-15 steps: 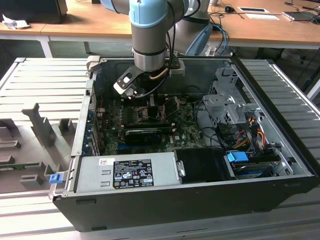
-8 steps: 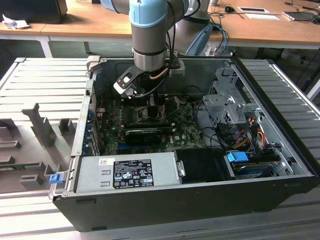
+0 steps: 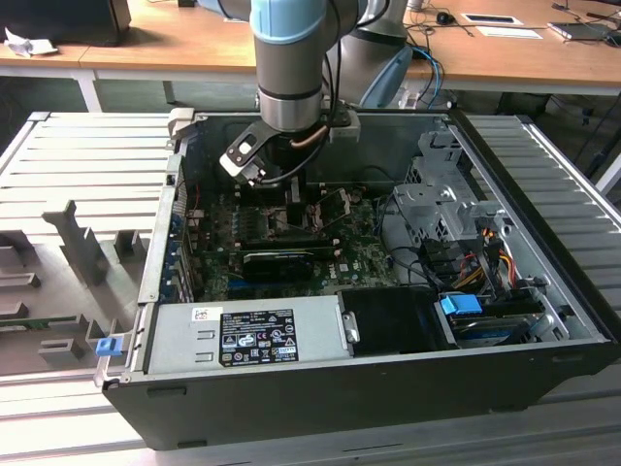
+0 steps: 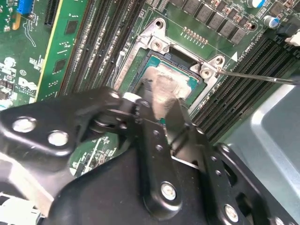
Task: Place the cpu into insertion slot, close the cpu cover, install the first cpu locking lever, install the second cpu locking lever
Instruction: 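Place the cpu into insertion slot, then close the cpu cover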
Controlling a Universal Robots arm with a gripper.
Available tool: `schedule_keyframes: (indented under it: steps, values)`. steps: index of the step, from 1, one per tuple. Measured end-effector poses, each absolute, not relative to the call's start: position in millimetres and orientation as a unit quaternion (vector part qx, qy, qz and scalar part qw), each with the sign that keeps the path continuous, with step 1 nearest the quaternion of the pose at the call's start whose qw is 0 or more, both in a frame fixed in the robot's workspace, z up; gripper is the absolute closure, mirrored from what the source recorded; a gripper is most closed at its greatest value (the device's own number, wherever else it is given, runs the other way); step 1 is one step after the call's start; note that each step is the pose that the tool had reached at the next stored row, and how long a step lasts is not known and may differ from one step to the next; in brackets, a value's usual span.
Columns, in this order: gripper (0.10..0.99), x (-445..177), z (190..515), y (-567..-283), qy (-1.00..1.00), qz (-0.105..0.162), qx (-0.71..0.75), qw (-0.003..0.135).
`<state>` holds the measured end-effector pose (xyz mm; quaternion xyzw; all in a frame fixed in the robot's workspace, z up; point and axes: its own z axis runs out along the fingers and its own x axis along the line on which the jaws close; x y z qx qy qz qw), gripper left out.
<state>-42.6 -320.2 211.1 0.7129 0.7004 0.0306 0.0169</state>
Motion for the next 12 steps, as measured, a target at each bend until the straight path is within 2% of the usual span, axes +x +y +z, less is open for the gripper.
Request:
schedule_keyframes:
  steps: [1,2,4,10,12]
  values:
    - [0.749,-42.6,211.5,-320.2,0.7,0.031,0.713,0.017]
    - [0.871,-42.6,211.8,-320.2,0.7,0.031,0.713,0.017]
    - [0.98,-42.6,213.3,-320.2,0.7,0.031,0.713,0.017]
    - [0.98,-42.6,217.7,-320.2,0.7,0.031,0.713,0.017]
    - [0.98,-38.8,217.8,-320.2,0.7,0.028,0.713,0.011]
